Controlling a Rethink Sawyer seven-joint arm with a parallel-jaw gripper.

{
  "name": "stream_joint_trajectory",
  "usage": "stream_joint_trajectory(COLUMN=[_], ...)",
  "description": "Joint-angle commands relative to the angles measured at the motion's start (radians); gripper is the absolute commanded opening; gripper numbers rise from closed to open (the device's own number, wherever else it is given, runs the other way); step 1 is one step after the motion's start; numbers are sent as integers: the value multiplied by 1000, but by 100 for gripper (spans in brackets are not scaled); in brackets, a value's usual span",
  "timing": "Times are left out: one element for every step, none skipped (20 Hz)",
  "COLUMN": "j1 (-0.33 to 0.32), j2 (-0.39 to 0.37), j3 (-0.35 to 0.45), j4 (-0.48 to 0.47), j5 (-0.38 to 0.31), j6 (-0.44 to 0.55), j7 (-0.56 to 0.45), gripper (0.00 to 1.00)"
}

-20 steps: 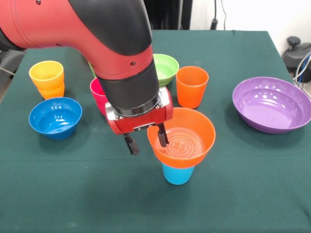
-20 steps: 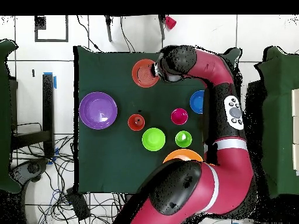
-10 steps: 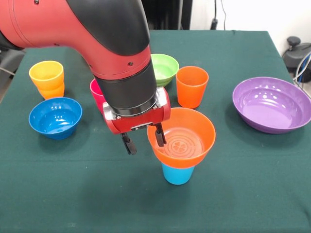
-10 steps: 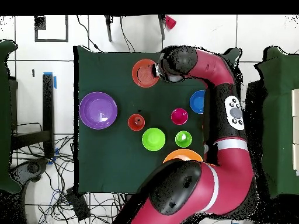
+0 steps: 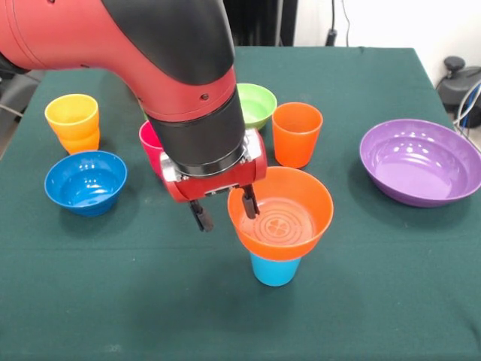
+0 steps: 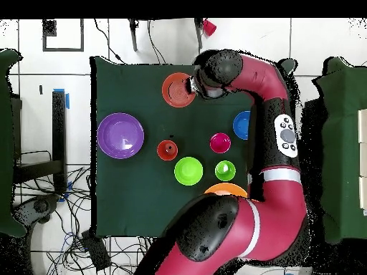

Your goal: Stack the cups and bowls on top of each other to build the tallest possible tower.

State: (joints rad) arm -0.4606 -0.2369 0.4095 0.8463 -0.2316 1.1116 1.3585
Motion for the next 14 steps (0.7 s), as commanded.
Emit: stream_joint_trajectory(j1=[52,56,58,60,59,57,55,50,43,37,31,25,22,14], j2=[3,-2,-4,-6,-4,-5,-2,-2,-3,-4,-6,-11,-11,-17], j3=[-29,-31,-33,-34,-35,-33,-34,-31,-30,-29,-30,-34,-36,-40], j4=[-5,-5,-8,-14,-23,-26,-36,-38,-37,-35,-27,-17,-15,-1], j5=[12,16,19,19,23,31,33,40,43,46,47,44,41,37], j6=[92,96,103,112,120,127,136,141,139,136,126,115,109,95], j7=[152,159,160,155,151,146,139,127,112,97,86,72,63,51], gripper=[100,100,100,100,100,100,100,100,100,100,100,100,100,100])
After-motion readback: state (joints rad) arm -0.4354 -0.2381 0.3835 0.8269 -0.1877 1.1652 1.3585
